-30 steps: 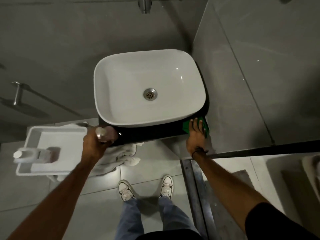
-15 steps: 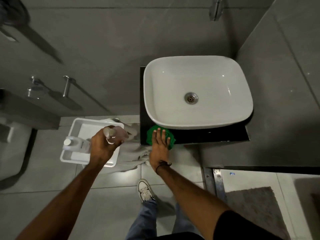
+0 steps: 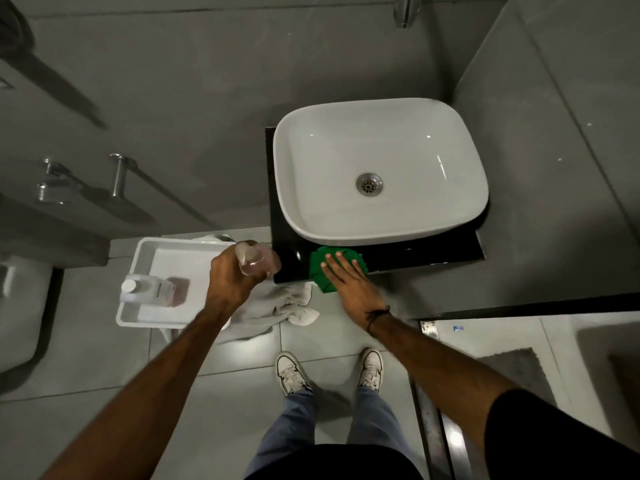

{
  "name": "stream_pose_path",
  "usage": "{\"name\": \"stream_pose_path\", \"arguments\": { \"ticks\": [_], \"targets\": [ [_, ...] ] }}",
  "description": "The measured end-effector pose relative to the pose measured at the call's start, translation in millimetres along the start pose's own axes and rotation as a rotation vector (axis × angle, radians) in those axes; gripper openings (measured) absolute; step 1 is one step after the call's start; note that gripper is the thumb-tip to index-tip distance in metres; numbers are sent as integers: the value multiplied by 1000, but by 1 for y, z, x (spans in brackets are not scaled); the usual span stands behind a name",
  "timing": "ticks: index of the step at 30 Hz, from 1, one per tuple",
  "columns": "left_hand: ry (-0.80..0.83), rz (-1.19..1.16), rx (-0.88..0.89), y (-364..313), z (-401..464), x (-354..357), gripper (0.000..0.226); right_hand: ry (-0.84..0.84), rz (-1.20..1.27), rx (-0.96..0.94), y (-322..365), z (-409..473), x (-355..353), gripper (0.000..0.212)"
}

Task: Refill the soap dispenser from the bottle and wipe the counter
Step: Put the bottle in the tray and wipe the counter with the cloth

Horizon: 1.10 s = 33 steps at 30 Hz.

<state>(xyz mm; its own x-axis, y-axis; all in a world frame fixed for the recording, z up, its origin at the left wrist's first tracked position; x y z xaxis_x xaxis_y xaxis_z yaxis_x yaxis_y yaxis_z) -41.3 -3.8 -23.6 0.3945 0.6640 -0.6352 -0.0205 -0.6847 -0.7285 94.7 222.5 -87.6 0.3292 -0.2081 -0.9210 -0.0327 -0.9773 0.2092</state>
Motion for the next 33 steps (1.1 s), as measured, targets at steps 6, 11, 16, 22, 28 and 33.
{"name": "stream_pose_path", "arguments": {
  "ticks": [6, 11, 16, 22, 28, 33],
  "targets": [
    [79, 102, 9, -27, 10, 46, 46, 12, 11, 280, -135, -67, -20, 86],
    [22, 197, 76, -45, 13, 67, 33, 37, -59, 513, -227, -88, -48, 77],
    [-8, 237, 91, -47, 22, 74, 37, 58, -62, 571, -250, -86, -54, 69],
    [-113, -20, -21, -43, 2, 73, 71, 59, -7, 627, -216, -90, -51, 68],
    [-213, -504, -463, -19, -75, 109, 34, -12, 829, 645, -135, -80, -44, 51],
    [175, -947, -566, -24, -104, 149, 45, 355, 1692, 502, -19, -60, -36, 49]
  ]
}}
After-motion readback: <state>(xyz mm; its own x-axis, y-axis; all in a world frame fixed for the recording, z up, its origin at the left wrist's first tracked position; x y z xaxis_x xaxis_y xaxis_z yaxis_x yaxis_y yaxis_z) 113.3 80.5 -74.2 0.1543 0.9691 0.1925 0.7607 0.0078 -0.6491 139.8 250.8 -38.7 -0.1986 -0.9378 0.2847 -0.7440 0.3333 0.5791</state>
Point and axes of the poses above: each hand's wrist, its own z-axis towards the middle knuckle, its own x-axis out of the palm, y = z × x, the point moved 6 cm from there along z, towards the middle knuckle, and after that the axes turned 1 degree about x, right-handed, at the moved point
